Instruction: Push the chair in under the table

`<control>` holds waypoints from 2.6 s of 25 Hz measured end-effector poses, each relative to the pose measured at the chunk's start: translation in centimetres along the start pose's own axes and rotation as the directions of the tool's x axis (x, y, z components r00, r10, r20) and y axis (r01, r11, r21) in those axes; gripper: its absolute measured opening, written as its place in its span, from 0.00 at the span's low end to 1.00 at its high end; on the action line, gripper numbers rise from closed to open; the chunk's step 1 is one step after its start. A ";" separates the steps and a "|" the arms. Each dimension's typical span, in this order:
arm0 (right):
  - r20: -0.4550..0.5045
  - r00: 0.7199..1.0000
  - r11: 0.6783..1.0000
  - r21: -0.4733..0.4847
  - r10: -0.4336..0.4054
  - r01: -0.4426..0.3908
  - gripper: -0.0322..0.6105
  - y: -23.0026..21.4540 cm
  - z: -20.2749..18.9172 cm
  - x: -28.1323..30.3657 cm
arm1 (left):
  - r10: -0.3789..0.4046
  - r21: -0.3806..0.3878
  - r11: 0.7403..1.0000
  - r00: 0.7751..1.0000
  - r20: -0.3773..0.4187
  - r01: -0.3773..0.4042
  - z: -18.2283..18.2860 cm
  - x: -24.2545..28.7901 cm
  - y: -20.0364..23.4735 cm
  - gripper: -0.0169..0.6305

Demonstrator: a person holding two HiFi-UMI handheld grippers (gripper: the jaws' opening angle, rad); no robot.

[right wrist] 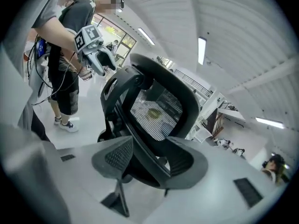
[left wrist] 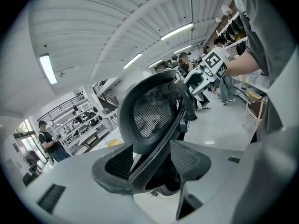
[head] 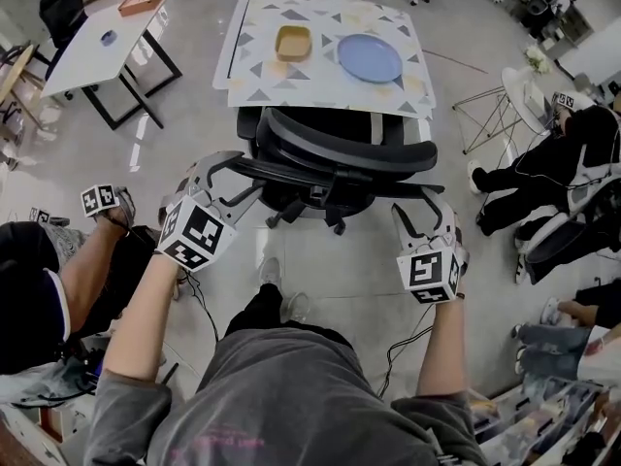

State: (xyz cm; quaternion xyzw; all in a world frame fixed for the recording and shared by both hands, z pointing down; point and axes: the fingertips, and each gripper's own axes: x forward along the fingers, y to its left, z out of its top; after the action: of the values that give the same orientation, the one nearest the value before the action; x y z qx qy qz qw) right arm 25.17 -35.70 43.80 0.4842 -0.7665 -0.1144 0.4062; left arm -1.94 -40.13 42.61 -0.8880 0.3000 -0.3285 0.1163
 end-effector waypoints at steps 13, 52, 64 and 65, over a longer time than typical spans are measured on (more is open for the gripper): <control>0.229 0.973 0.975 0.218 -0.013 -0.038 0.39 -0.6 4.2 -3.3 | 0.121 -0.307 0.950 0.969 0.216 -0.050 4.3 -3.7 0.2 0.24; 0.443 0.884 0.803 0.577 -0.149 -0.153 0.08 -0.6 10.0 -8.1 | 0.244 -0.472 0.881 0.892 0.380 -0.040 7.6 -8.0 0.6 0.03; 0.447 0.883 0.773 0.608 -0.146 -0.181 0.06 -0.9 10.8 -6.4 | 0.245 -0.496 0.868 0.894 0.375 -0.030 6.8 -7.2 1.6 0.03; 0.448 0.882 0.772 0.609 -0.145 -0.182 0.06 -0.9 10.9 -6.3 | 0.246 -0.496 0.868 0.894 0.375 -0.031 6.8 -7.2 1.8 0.03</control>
State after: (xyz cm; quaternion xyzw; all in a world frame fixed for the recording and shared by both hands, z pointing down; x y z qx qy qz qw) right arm 19.06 -33.32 33.05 0.5417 -0.8393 0.0414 0.0213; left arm -2.60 -37.10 33.05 -0.9142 0.4034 -0.0329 -0.0197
